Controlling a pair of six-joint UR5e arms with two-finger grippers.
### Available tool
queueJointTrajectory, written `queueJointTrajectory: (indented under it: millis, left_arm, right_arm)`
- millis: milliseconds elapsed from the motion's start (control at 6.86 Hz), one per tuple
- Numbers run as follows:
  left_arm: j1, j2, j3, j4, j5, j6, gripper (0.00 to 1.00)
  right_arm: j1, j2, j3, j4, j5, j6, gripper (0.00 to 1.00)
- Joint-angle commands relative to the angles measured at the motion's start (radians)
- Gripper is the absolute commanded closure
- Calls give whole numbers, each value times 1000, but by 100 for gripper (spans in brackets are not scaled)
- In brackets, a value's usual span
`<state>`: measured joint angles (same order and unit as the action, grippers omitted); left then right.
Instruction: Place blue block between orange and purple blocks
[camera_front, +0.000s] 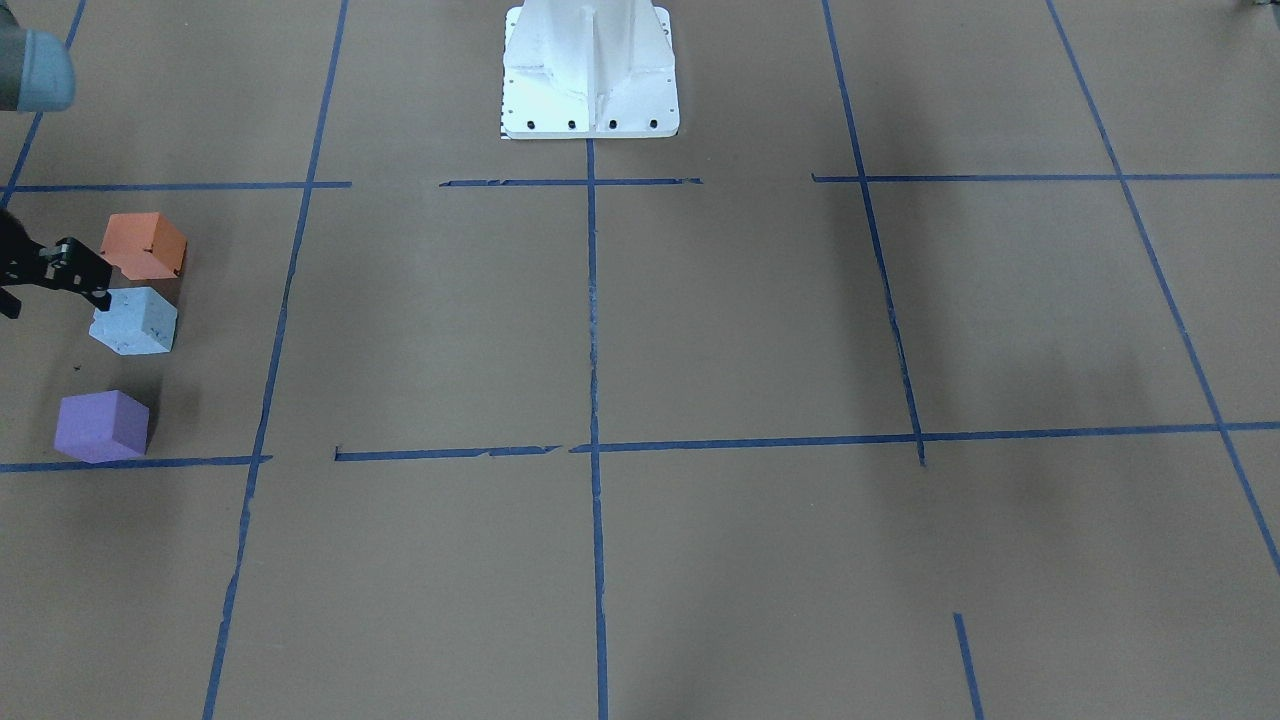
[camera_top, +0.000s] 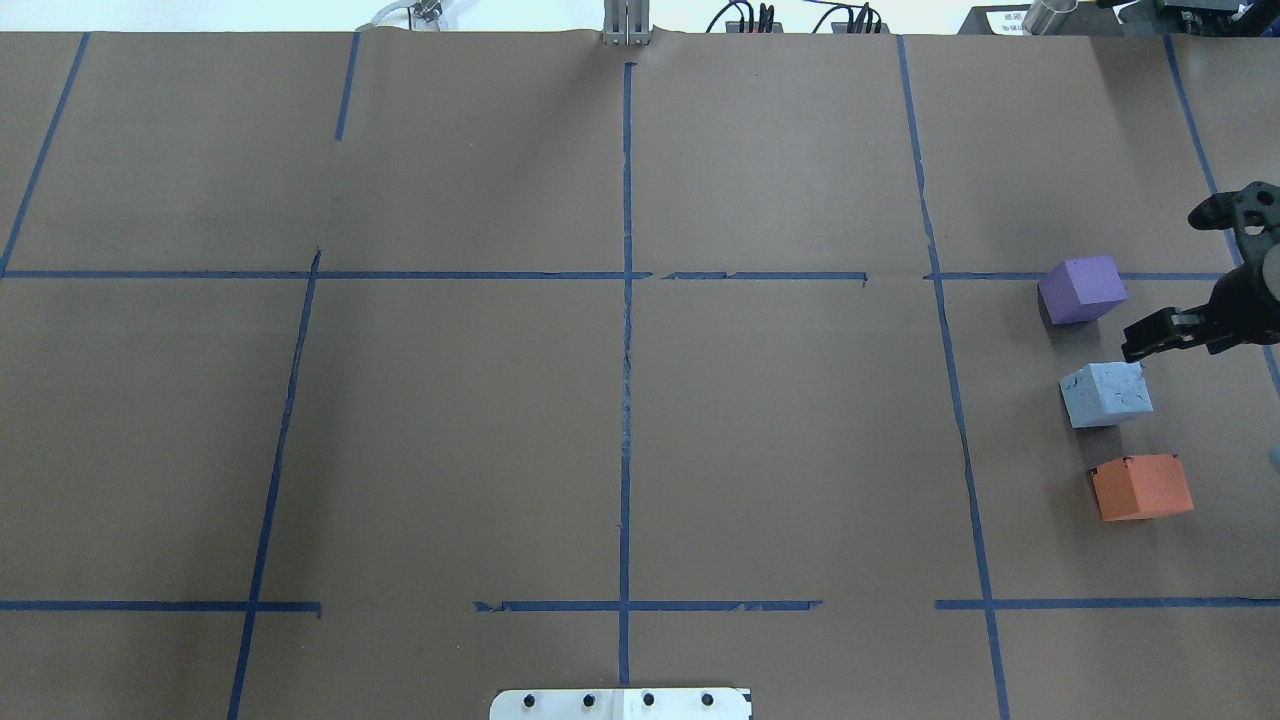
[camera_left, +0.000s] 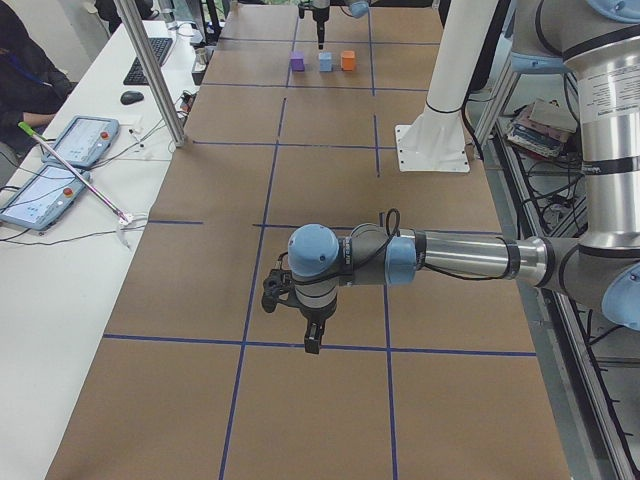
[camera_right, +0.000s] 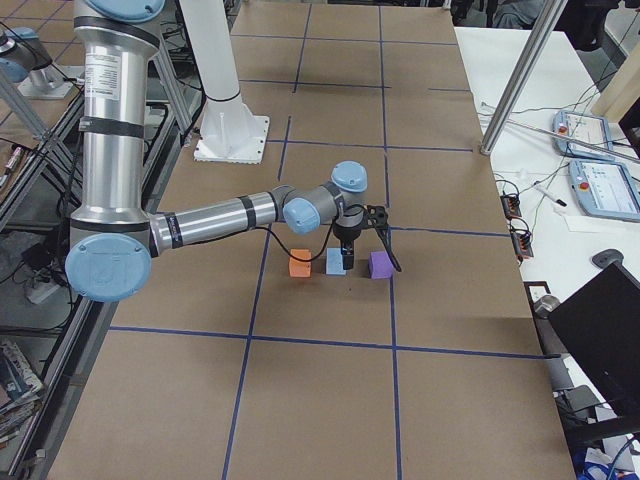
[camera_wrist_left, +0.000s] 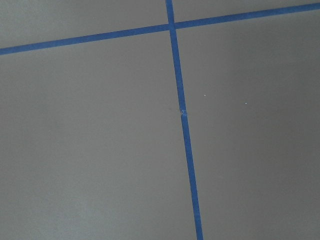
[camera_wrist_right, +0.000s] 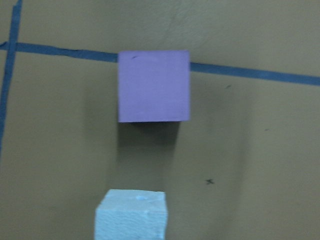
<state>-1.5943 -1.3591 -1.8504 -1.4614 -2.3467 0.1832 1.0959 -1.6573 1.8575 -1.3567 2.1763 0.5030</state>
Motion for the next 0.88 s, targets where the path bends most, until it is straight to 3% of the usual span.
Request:
queueJointTrajectory:
  millis: [0, 292, 438, 729]
  left_arm:
    - [0, 0, 2, -13, 3, 5, 0]
    - [0, 2, 11, -31, 6, 7, 0]
    - [0, 3, 14, -31, 6, 9, 0]
    - [-1, 9, 10, -25, 13, 2, 0]
  right_arm:
    - [236, -4, -4, -222, 43, -441, 0]
    - [445, -6, -6, -449, 99, -791, 0]
    - [517, -9, -1, -516, 100, -835, 0]
    - [519, -36, -10, -527, 158, -799, 1]
